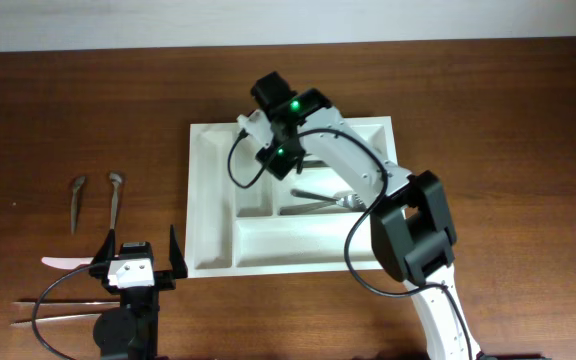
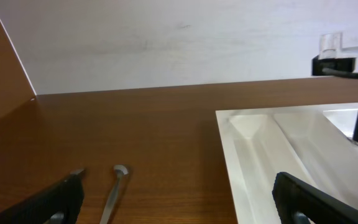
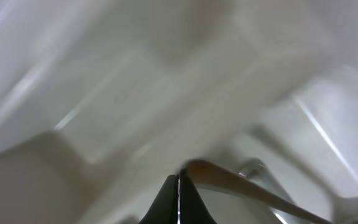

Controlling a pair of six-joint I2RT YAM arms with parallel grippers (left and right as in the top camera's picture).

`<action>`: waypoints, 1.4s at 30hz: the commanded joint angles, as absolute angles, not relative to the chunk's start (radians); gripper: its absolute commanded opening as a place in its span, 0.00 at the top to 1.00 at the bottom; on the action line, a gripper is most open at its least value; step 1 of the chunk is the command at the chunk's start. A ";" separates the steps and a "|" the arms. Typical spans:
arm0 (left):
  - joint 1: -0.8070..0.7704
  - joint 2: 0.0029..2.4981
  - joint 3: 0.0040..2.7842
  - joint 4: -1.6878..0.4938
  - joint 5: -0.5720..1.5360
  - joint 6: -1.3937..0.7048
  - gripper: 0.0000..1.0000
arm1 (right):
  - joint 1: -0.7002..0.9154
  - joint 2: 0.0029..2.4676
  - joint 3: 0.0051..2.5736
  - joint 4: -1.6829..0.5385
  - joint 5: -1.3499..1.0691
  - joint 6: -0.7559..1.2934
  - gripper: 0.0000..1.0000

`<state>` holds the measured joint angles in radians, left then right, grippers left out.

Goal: Pack container

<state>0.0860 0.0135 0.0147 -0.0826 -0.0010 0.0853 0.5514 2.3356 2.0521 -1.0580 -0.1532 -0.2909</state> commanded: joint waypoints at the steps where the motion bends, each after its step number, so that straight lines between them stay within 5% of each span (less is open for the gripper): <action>1: 0.081 0.006 0.009 -0.083 -0.005 0.079 0.01 | 0.509 2.357 2.065 -1.058 -0.126 -0.274 0.96; 23: 0.081 0.006 0.009 -0.083 -0.004 0.079 0.01 | 0.456 2.347 2.209 -1.166 -0.171 -0.203 0.94; 25: 0.081 0.006 0.009 -0.083 -0.005 0.079 0.01 | 0.448 2.343 2.308 -1.219 -0.165 -0.201 0.67; 28: 0.081 0.006 0.009 -0.083 -0.005 0.079 0.01 | 0.434 2.340 2.463 -1.310 -0.102 -0.200 0.02; 42: 0.081 0.006 0.009 -0.083 -0.005 0.079 0.01 | 0.183 2.257 2.820 -1.699 0.017 -0.171 0.01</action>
